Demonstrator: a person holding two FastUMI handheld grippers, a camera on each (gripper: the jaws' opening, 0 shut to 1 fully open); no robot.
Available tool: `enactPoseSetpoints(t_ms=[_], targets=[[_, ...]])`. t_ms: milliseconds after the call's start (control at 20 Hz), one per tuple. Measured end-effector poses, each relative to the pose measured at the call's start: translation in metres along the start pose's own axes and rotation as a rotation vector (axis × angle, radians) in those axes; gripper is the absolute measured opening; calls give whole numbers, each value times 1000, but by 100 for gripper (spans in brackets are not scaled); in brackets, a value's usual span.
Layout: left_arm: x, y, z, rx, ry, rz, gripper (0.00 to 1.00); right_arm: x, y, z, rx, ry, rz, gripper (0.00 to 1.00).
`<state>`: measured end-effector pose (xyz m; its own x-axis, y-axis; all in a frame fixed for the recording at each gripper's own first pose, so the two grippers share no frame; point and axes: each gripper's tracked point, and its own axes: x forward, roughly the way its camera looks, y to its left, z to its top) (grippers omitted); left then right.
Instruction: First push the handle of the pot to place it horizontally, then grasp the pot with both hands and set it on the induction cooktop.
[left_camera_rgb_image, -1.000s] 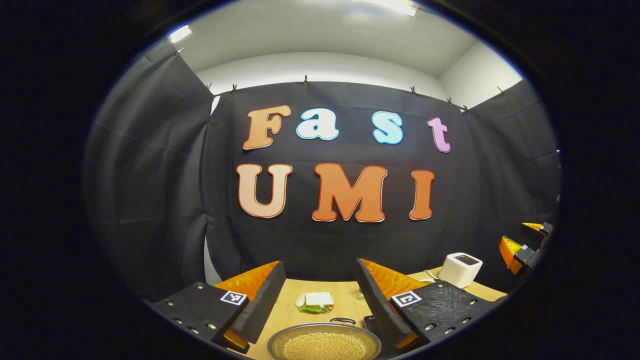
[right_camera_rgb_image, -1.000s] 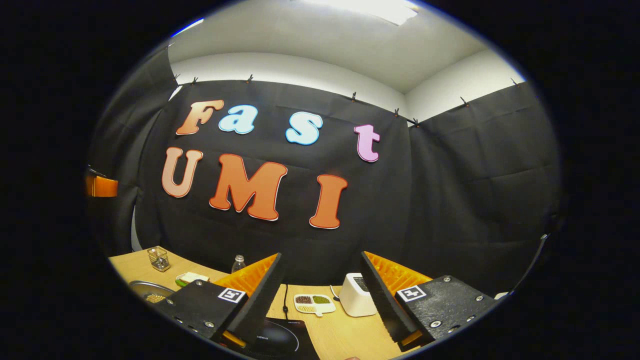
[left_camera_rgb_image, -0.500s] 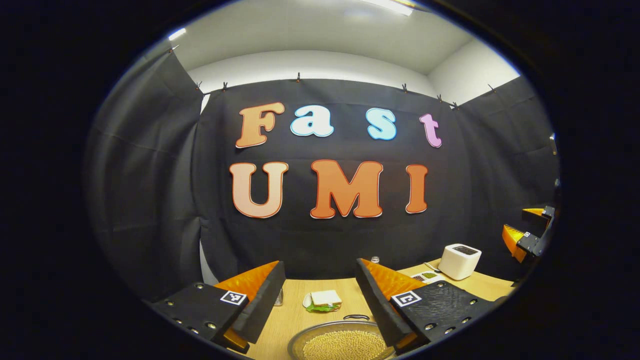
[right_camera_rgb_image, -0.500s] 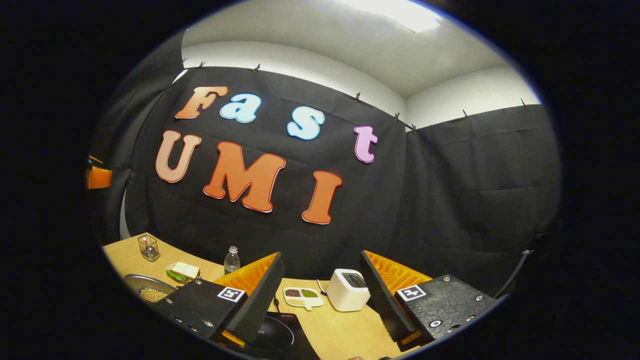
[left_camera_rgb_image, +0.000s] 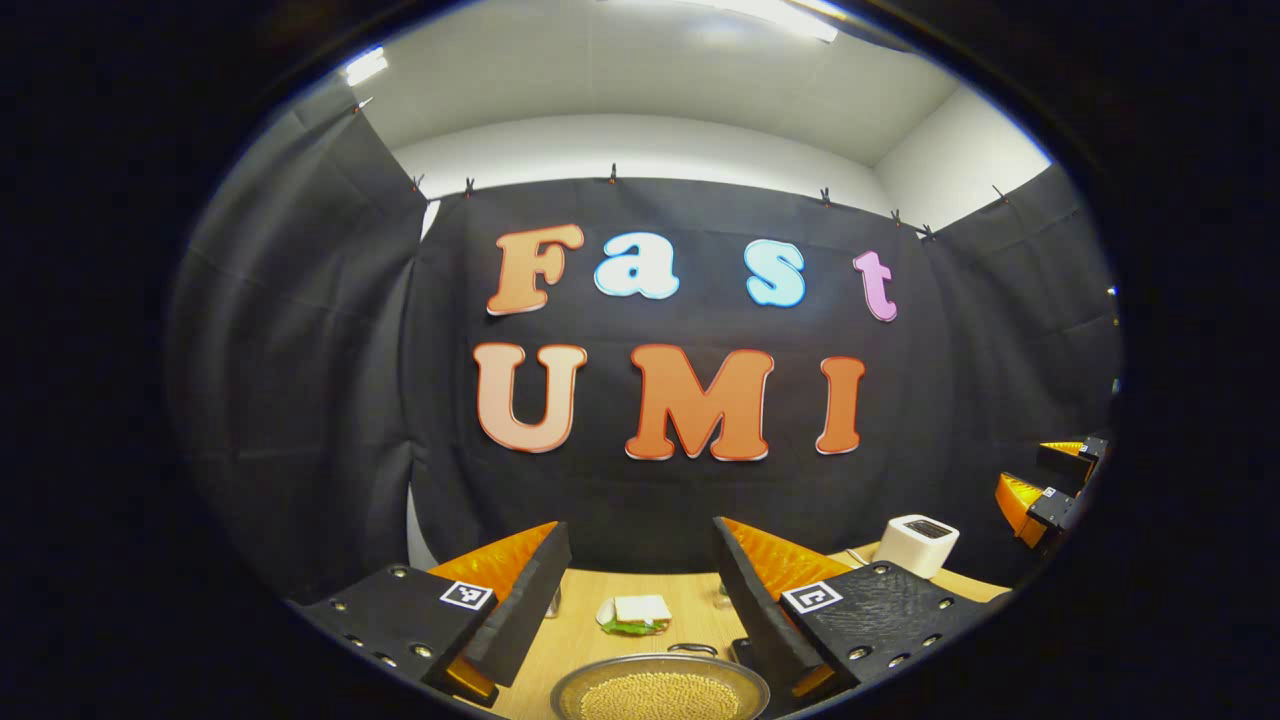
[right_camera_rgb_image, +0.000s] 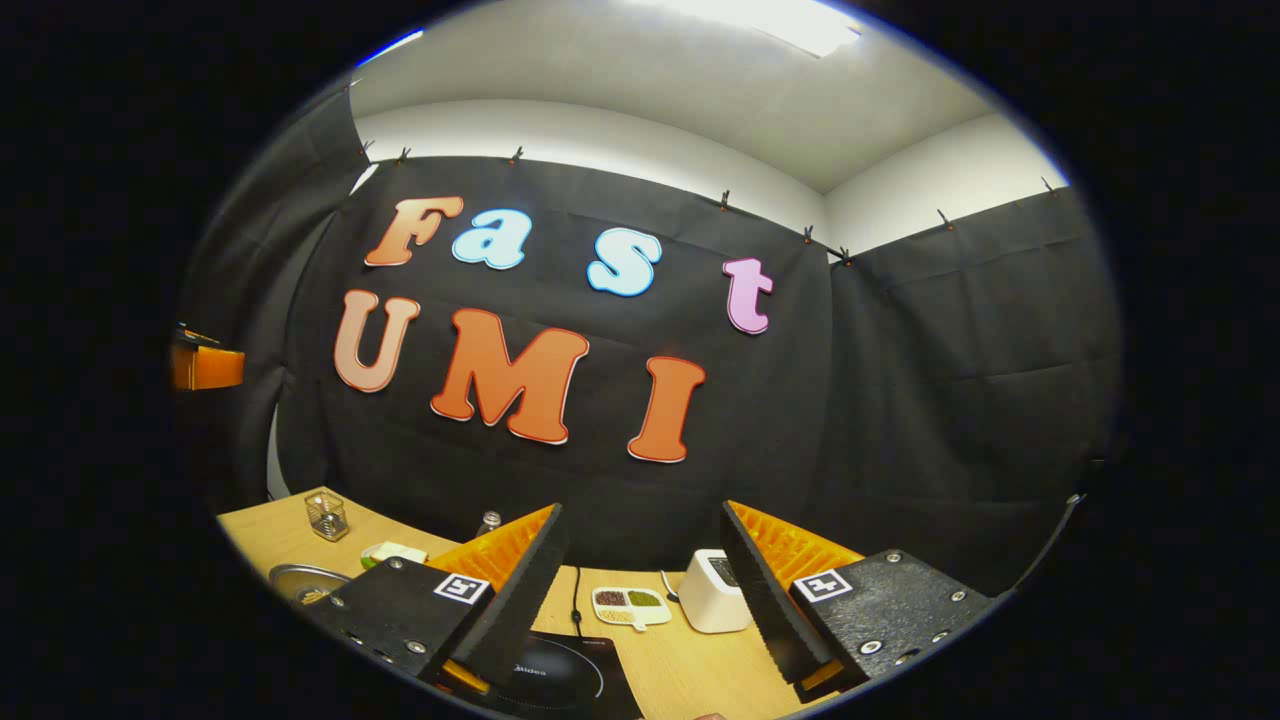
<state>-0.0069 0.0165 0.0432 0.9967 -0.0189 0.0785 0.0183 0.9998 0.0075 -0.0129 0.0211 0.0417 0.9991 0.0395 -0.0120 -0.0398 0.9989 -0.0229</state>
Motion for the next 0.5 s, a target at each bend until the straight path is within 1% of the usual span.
enactPoseSetpoints(t_ms=[50, 100, 150, 250, 350, 500], targets=[[-3, -12, 9, -1, -23, 11, 89, 4, -2, 4, 20, -5, 26, 95], [-4, -25, 16, -5, -46, 13, 88, 8, -5, 9, 31, -19, 51, 95], [-4, -38, 21, -5, -62, 12, 89, 10, -9, 15, 30, -43, 65, 95], [-4, -61, 18, 13, -52, 19, 89, 18, -23, 21, 31, -71, 87, 95], [-5, -80, 15, 14, -35, 20, 89, 22, -29, 19, 53, -68, 115, 95], [-7, -91, 5, 36, 3, 53, 88, 29, -44, 11, 89, -61, 147, 95]])
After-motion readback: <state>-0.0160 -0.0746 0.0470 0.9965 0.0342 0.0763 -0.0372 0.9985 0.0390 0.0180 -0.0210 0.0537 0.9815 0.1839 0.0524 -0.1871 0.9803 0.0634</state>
